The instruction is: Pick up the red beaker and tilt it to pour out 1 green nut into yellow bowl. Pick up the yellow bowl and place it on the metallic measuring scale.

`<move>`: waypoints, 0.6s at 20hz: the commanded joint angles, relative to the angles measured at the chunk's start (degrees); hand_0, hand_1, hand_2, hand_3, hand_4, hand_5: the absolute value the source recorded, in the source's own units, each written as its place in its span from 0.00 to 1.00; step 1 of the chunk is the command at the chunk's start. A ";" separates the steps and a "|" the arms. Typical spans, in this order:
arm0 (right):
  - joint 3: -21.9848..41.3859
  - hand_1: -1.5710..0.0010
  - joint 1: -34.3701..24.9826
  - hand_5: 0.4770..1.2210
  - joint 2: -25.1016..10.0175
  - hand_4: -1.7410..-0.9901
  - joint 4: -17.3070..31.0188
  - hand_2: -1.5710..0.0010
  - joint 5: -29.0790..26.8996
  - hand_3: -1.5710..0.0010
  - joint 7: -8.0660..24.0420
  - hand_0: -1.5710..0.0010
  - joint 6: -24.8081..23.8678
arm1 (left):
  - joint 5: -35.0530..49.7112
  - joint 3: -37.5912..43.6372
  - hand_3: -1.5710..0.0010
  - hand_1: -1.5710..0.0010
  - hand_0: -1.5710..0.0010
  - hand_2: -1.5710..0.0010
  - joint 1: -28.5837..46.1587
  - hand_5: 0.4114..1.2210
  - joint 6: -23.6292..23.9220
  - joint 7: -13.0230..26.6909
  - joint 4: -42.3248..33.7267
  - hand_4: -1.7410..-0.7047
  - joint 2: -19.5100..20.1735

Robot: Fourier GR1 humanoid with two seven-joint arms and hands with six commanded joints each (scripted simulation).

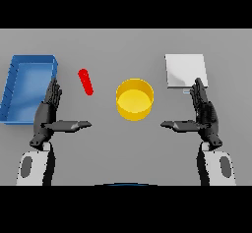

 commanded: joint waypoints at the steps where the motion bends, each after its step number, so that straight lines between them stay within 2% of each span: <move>1: 0.04 1.00 0.03 0.27 0.04 0.66 -0.04 1.00 -0.01 1.00 0.02 1.00 -0.07 | -0.04 -0.03 1.00 1.00 1.00 1.00 -0.25 0.30 0.19 0.14 0.16 0.52 -0.10; 6: 0.26 1.00 0.33 0.27 0.22 0.66 -0.72 1.00 0.02 1.00 0.16 1.00 -0.12 | -0.86 -0.15 1.00 1.00 1.00 1.00 -2.82 0.30 1.33 0.95 2.46 0.52 -1.21; 7: 2.73 1.00 2.58 0.27 -2.09 0.66 -3.19 1.00 5.92 1.00 -3.85 1.00 -1.33 | -4.21 -2.37 1.00 1.00 1.00 1.00 -1.23 0.30 1.41 0.64 -0.21 0.52 0.48; 8: 4.65 1.00 3.87 0.27 -3.15 0.67 -4.62 1.00 10.08 1.00 -5.73 1.00 -2.27 | -5.94 -3.86 1.00 1.00 1.00 1.00 0.06 0.29 1.17 0.76 -2.11 0.52 1.22; 9: 5.70 1.00 5.18 0.27 -4.00 0.67 -5.70 1.00 12.43 1.00 -6.68 1.00 -2.60 | -6.96 -4.82 1.00 1.00 1.00 1.00 0.64 0.30 0.92 1.17 -3.07 0.51 1.60; 12: 7.17 1.00 6.44 0.27 -4.07 0.67 -7.14 1.00 15.09 1.00 -5.59 1.00 -3.23 | -8.18 -5.93 1.00 1.00 1.00 1.00 1.39 0.31 0.80 3.76 -5.26 0.50 2.27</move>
